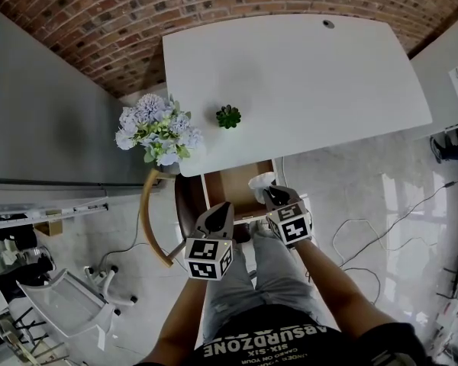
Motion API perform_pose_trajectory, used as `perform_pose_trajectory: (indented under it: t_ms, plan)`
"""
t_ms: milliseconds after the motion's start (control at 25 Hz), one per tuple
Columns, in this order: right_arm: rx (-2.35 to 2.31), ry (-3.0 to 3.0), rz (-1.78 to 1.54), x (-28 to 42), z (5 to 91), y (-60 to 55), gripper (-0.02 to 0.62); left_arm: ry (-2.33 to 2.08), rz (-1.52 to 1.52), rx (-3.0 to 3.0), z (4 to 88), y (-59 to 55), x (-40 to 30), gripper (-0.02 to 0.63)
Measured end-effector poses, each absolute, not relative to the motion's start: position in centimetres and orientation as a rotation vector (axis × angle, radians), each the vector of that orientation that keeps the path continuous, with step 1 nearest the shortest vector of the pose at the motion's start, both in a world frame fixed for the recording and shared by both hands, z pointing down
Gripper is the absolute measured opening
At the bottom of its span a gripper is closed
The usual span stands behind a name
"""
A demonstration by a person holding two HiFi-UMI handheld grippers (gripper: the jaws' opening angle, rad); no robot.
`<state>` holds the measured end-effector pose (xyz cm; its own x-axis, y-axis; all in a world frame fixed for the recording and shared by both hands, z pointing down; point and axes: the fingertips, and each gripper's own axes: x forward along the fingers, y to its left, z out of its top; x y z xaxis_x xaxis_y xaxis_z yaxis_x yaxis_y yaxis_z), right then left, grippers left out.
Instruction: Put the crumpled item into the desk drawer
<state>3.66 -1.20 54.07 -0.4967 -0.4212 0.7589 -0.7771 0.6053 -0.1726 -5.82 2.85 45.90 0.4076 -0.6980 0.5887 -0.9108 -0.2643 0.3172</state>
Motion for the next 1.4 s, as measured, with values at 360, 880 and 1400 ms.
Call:
perform_pose_trajectory:
  t_ms: [360,880,1400]
  plan:
    - [0.918,-2.124,0.667,3.7,55.8,-1.0,0.017,-1.355,0.446,2.04,46.9,2.9,-5.6,-0.003]
    - [0.901,-2.105,0.656,3.8,57.9,-1.3,0.017,-1.351,0.467,2.027,49.0,2.7,-5.9,-0.003]
    - [0.867,-2.077,0.646,3.7,60.5,-1.2,0.017,-1.35,0.457,2.013,51.1,1.9,-5.6,-0.003]
